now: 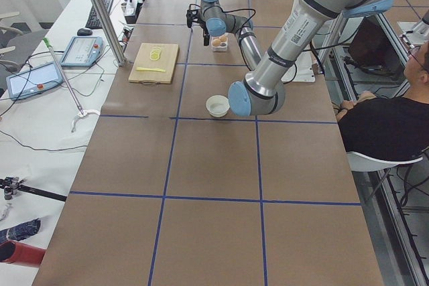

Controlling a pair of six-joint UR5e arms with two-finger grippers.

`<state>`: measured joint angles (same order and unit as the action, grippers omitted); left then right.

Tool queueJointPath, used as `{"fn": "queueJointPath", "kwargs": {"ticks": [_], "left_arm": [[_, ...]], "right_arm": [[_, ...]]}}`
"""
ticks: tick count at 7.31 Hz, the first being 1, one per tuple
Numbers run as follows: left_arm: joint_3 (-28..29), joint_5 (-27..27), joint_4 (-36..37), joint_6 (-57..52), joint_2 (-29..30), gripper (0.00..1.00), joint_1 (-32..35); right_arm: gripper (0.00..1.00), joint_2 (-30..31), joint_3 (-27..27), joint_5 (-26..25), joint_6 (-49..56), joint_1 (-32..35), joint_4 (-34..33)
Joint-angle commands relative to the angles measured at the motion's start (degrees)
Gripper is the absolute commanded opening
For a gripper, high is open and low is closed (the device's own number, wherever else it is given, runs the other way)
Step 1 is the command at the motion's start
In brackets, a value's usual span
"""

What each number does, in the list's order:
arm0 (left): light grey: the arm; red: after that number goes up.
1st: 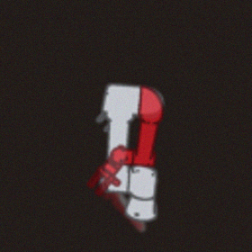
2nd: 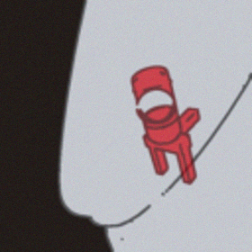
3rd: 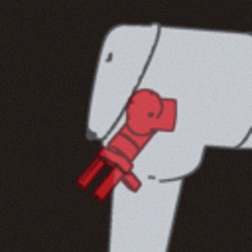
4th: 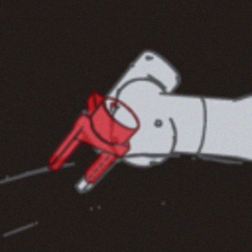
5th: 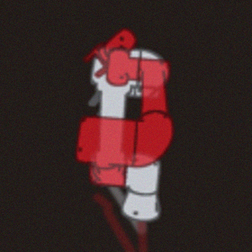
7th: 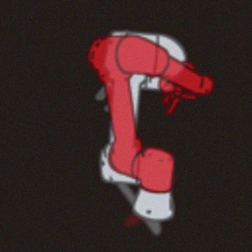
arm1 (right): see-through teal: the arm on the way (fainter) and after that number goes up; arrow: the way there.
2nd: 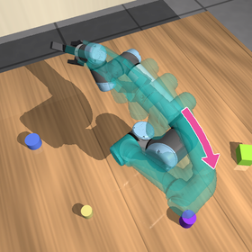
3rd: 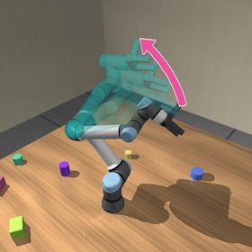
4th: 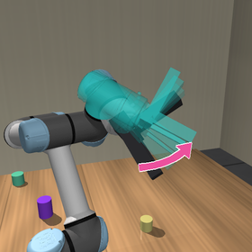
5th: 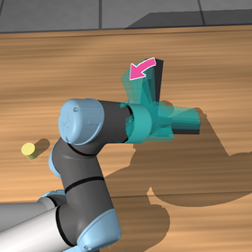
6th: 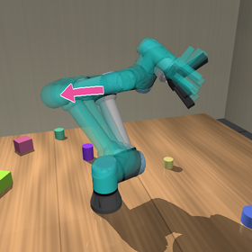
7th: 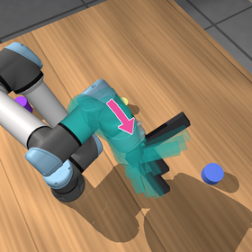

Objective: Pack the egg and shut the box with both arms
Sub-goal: 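Withdraw the left arm away while the right arm moves toward the carton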

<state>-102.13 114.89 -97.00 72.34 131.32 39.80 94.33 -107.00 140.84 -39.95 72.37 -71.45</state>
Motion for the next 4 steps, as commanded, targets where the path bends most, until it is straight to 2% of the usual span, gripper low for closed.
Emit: {"fn": "queueJointPath", "kwargs": {"ticks": [1, 2, 4], "left_arm": [[-4.0, 0.2, 8.9, -12.6, -2.2, 1.00, 10.5], [-3.9, 0.2, 11.0, -18.5, -2.4, 1.00, 13.3], [-5.7, 0.2, 11.6, -28.2, -8.2, 1.00, 16.2]], "right_arm": [[0.00, 2.9, -0.1, 0.0, -8.4, -8.3, 12.4], [0.00, 2.3, -0.3, -0.1, -11.5, -11.6, 14.2], [0.00, -0.3, -0.5, -3.4, -19.2, -19.4, 20.4]]}}
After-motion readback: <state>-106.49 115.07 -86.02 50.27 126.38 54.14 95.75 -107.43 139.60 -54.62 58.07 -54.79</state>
